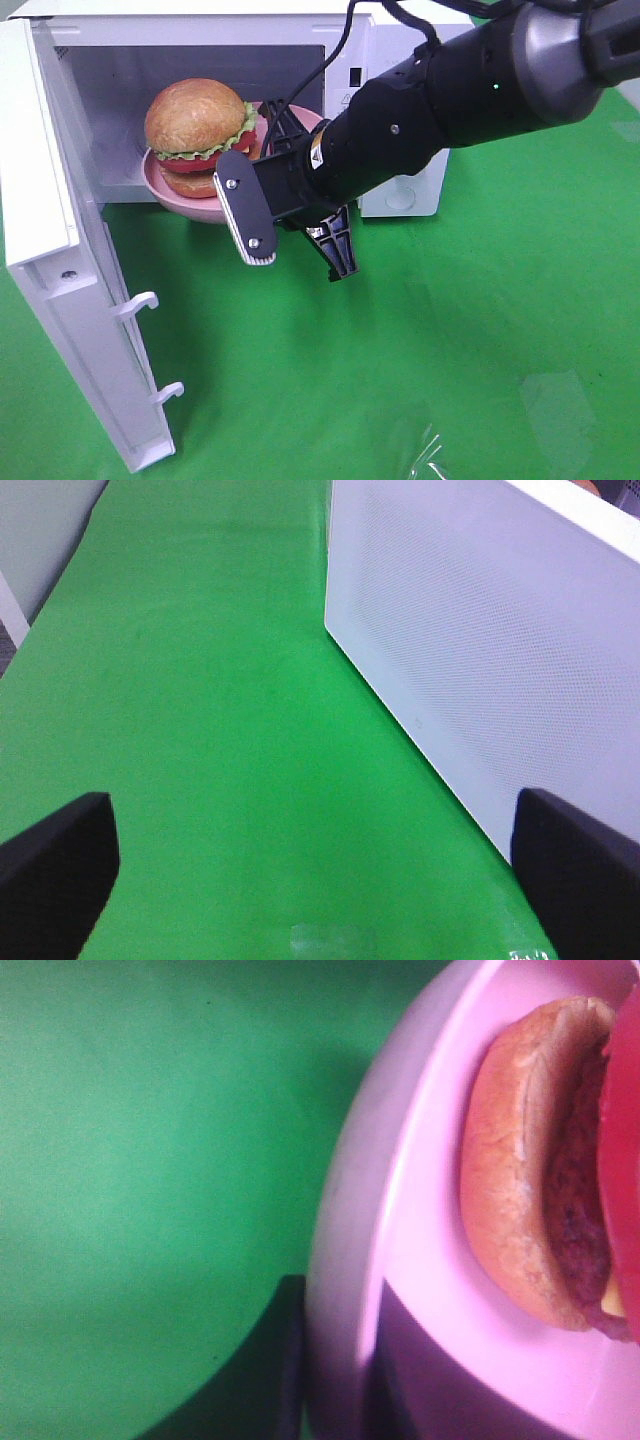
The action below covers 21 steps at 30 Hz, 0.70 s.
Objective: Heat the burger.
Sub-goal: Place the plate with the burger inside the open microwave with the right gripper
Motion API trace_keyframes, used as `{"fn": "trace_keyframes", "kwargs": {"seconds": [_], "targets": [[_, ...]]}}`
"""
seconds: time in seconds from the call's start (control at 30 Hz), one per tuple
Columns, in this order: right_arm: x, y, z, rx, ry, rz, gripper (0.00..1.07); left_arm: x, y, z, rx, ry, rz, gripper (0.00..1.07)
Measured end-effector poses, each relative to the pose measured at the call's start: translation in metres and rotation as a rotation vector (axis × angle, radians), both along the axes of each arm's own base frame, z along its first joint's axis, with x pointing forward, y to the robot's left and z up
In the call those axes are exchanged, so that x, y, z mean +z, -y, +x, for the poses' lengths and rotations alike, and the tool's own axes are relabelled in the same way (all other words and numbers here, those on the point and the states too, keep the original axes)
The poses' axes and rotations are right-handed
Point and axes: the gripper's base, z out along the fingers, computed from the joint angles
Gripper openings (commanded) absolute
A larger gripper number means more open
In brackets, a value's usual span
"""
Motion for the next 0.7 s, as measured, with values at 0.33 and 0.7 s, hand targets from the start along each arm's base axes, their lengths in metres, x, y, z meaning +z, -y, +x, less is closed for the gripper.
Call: {"fn": "trace_keyframes", "kwargs": {"seconds": [0.33, 0.7], "targets": [[0.006, 0.016, -0.025, 0.002, -0.012, 0.007, 0.0, 0.0, 0.0, 0.0, 0.0, 0.0, 0.0, 1.0], [0.014, 0.039, -0.054, -0.015, -0.025, 0.033, 0.0, 0.0, 0.0, 0.0, 0.0, 0.0, 0.0, 1.0]]}}
